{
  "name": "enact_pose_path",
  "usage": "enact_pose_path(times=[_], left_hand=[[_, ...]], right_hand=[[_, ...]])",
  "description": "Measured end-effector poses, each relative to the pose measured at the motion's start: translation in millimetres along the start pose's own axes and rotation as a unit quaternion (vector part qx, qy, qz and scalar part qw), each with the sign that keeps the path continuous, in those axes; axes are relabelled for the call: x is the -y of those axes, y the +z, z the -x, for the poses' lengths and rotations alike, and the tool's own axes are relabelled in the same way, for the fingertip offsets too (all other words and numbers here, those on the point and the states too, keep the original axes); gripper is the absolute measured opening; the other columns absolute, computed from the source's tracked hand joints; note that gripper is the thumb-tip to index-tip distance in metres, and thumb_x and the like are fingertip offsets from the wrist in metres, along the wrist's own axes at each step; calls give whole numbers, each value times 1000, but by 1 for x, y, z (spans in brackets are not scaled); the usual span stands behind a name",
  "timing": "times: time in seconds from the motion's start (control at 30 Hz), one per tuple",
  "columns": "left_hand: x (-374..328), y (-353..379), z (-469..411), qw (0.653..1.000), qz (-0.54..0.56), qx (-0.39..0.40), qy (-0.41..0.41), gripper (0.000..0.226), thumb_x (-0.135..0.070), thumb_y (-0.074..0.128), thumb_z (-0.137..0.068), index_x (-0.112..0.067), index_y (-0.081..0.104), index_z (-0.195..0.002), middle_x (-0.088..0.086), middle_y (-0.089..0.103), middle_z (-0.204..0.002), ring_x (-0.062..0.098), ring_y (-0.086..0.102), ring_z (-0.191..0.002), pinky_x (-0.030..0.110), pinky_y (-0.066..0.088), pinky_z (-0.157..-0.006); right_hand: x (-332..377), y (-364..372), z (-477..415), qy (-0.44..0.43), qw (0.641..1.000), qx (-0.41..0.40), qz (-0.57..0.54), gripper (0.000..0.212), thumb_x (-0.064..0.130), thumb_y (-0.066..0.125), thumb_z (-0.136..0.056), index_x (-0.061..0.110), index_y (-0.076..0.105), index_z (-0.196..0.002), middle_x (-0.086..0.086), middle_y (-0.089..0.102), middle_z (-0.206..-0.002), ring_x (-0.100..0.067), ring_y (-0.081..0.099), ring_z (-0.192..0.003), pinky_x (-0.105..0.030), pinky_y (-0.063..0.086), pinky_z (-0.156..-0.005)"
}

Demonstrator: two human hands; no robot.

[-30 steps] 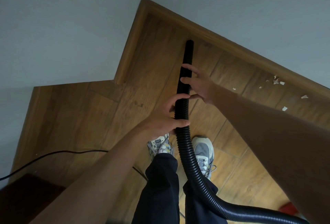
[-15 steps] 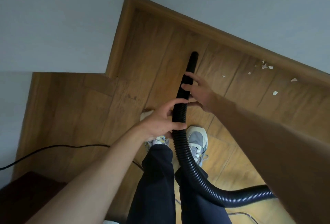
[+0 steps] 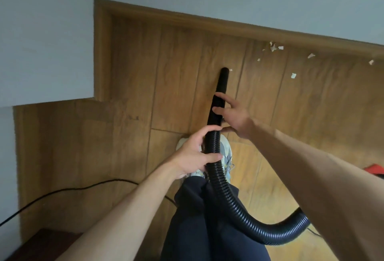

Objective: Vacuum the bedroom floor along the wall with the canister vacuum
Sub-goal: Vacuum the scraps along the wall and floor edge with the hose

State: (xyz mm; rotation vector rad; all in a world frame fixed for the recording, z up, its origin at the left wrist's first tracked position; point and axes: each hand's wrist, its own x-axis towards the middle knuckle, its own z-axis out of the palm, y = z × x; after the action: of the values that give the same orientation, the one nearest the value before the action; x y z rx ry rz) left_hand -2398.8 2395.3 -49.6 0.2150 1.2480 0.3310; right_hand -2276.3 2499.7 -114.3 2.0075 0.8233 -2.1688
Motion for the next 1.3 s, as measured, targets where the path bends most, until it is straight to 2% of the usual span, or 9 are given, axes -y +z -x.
enact_pose_path(times=[0.33,0.43,0.53,0.7,0.87,1.0,1.13,1.3], left_hand=[[-2,24,-17,996,-80,26,3,64,1,70,-87,-47,54,-125,8,52,-127,40,66,-105,51,62,-75],[-9,30,-20,993,-115,37,9,66,1,70,-87,-51,52,-123,2,51,-125,39,65,-106,53,61,-77],[-16,38,-23,991,-127,44,7,67,2,69,-87,-50,51,-124,-11,46,-117,36,64,-108,53,60,-78],[-25,47,-26,991,-129,32,15,66,3,68,-87,-49,52,-124,-7,47,-119,39,63,-107,54,60,-79],[-33,53,-37,987,-156,25,29,67,2,70,-87,-47,51,-128,-14,45,-117,34,62,-109,50,61,-78],[-34,64,-46,984,-174,20,43,68,1,70,-87,-48,50,-129,-19,45,-116,28,62,-111,46,59,-87],[-36,72,-50,983,-179,11,46,68,1,70,-86,-47,50,-130,-17,46,-117,28,65,-107,44,60,-85],[-38,78,-54,977,-205,-1,52,68,0,70,-87,-47,49,-131,-18,45,-115,28,68,-101,39,61,-84]], right_hand=[[-20,-34,6,3,998,-39,-56,52,11,57,-97,41,48,-139,-5,66,-113,-20,69,-88,-33,59,-56],[-19,-45,10,5,996,-46,-77,54,10,56,-97,40,47,-141,-3,66,-113,-20,69,-90,-35,60,-60],[-14,-55,14,5,995,-47,-88,55,9,56,-98,40,45,-142,-2,65,-112,-19,69,-89,-35,59,-58],[-3,-68,16,5,995,-27,-91,56,8,54,-98,39,43,-143,1,63,-107,-19,68,-89,-33,59,-57],[2,-79,13,-1,995,-15,-97,56,9,53,-100,39,40,-145,-5,60,-124,-21,66,-97,-32,59,-57],[3,-93,11,-6,995,-4,-97,57,7,52,-100,37,38,-147,-4,60,-121,-19,66,-94,-32,59,-59],[4,-103,8,-10,996,5,-90,58,7,53,-100,37,38,-148,-5,59,-128,-22,65,-100,-34,60,-61],[5,-111,4,-25,997,11,-78,59,7,52,-100,37,38,-149,-7,58,-132,-17,65,-91,-37,60,-68]])
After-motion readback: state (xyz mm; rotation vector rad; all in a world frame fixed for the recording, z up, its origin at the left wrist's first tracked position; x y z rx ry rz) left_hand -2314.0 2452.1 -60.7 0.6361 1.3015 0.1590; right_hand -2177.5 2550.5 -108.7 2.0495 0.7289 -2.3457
